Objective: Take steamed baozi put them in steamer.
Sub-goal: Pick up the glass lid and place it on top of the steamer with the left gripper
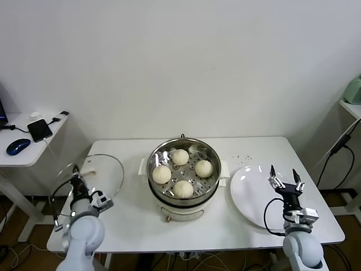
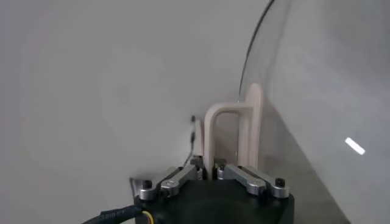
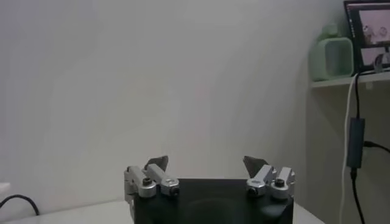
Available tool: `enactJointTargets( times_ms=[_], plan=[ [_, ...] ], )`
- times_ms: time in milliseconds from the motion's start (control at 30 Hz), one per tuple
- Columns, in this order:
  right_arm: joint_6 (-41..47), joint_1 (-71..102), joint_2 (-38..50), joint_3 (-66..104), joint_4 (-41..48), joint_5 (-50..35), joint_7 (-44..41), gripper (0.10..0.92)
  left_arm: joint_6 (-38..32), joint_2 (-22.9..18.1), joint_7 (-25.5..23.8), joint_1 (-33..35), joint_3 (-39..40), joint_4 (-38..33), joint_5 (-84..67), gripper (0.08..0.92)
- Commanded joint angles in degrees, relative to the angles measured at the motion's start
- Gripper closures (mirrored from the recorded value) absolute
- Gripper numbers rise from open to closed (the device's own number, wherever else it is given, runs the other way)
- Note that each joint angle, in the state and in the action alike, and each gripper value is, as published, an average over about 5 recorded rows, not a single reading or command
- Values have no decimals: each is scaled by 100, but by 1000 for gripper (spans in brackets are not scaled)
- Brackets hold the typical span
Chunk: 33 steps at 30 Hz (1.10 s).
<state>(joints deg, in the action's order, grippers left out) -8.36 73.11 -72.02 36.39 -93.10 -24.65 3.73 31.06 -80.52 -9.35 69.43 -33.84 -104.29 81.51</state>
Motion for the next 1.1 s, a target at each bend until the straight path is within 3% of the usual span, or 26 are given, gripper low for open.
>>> enactJointTargets(
  times_ms=[33,233,567,833,1100],
  plan=[
    [9,24,-18,21,0,11,6,203,639,-479,-1165,52,324,-1891,672,836],
    [11,43,-78,42,20,69,11,203,716,-786,-1413,-227,1165,-1930,996,836],
    [20,119,-192,142,-3,214,14,203,828,-1080,-1274,-825,2965,-1155,1256,836],
    [23,183,-244,214,5,305,27,203,1232,-1434,-1167,-1593,3644,-520,566,836],
    [29,165,-317,206,28,378,28,203,1187,-1448,-929,-1687,3886,-65,791,836]
  ],
)
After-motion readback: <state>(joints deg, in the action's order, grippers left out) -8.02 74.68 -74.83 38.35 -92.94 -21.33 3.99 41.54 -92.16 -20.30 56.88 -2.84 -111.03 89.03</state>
